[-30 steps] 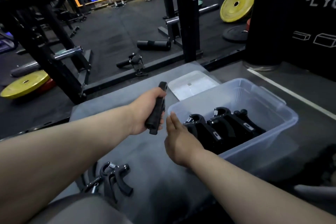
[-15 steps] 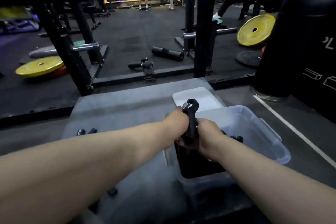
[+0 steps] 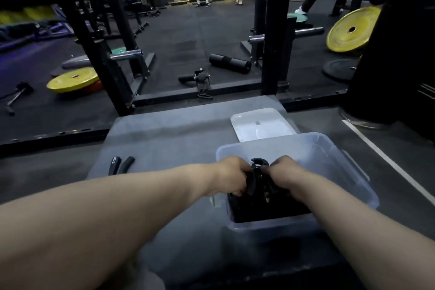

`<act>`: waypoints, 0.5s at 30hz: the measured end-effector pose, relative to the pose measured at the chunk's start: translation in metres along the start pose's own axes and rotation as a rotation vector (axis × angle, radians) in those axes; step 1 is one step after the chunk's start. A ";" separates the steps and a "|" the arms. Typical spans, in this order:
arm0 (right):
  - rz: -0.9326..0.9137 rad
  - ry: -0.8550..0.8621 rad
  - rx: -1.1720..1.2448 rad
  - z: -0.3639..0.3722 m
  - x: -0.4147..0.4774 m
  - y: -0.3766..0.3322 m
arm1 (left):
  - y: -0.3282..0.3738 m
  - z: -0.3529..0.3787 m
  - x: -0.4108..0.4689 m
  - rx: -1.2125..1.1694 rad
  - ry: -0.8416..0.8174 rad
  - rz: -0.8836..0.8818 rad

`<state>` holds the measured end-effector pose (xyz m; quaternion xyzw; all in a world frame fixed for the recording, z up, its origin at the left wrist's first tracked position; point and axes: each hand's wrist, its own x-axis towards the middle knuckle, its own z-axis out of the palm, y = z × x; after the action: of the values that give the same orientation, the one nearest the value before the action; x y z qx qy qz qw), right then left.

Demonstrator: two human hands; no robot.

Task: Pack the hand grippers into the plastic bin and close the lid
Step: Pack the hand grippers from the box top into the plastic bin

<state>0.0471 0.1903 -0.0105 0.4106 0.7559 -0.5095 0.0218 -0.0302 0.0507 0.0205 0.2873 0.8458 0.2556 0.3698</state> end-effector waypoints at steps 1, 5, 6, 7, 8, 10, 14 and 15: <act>0.011 0.012 0.004 0.001 0.001 0.004 | -0.002 -0.001 0.000 -0.031 0.004 0.000; -0.001 0.093 0.018 0.012 0.010 0.017 | -0.005 -0.021 0.001 -0.014 0.203 0.023; -0.020 0.098 -0.014 0.013 0.007 0.014 | -0.008 -0.026 0.002 0.045 0.241 0.032; -0.042 0.100 -0.068 0.012 0.001 0.008 | -0.011 -0.030 0.003 0.121 0.255 0.032; -0.061 0.094 -0.142 0.012 -0.004 0.002 | -0.014 -0.033 0.004 0.193 0.258 0.029; -0.111 0.068 -0.357 0.011 -0.014 -0.011 | -0.019 -0.037 0.005 0.281 0.241 0.037; -0.170 0.060 -0.663 0.020 -0.023 -0.019 | -0.020 -0.037 0.006 0.348 0.179 0.077; -0.175 0.048 -0.689 0.022 -0.023 -0.019 | -0.021 -0.035 0.007 0.377 0.160 0.082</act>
<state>0.0419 0.1568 0.0035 0.3246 0.9159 -0.2151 0.0976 -0.0676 0.0333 0.0243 0.3644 0.8930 0.1295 0.2302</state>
